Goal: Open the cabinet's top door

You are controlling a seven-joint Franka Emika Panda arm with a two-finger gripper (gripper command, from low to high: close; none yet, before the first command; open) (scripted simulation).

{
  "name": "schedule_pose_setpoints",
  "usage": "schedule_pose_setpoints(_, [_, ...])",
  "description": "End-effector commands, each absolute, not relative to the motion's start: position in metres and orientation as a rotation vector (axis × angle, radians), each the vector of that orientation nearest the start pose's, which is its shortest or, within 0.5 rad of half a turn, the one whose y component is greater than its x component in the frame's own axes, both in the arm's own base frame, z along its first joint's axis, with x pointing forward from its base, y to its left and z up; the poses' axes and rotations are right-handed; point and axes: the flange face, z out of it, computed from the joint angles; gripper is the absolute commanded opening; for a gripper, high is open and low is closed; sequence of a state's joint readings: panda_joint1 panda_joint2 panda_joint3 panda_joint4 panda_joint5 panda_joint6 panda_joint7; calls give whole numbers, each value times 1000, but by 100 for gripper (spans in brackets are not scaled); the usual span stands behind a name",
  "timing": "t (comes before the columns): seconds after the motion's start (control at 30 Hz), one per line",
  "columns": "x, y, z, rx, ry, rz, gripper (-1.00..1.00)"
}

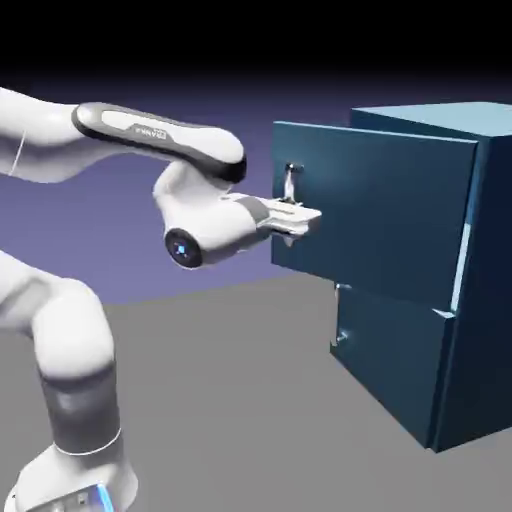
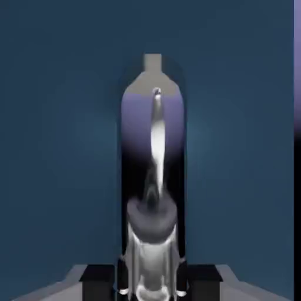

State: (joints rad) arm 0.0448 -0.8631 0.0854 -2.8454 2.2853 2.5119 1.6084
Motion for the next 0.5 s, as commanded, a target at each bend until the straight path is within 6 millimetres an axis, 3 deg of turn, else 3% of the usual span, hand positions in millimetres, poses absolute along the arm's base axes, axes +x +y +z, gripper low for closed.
schedule_pose_setpoints(0.0, [319,30,463,172,1666,1057,-100])
schedule_pose_setpoints(0.47, [286,-38,463,-13,1713,1220,-100])
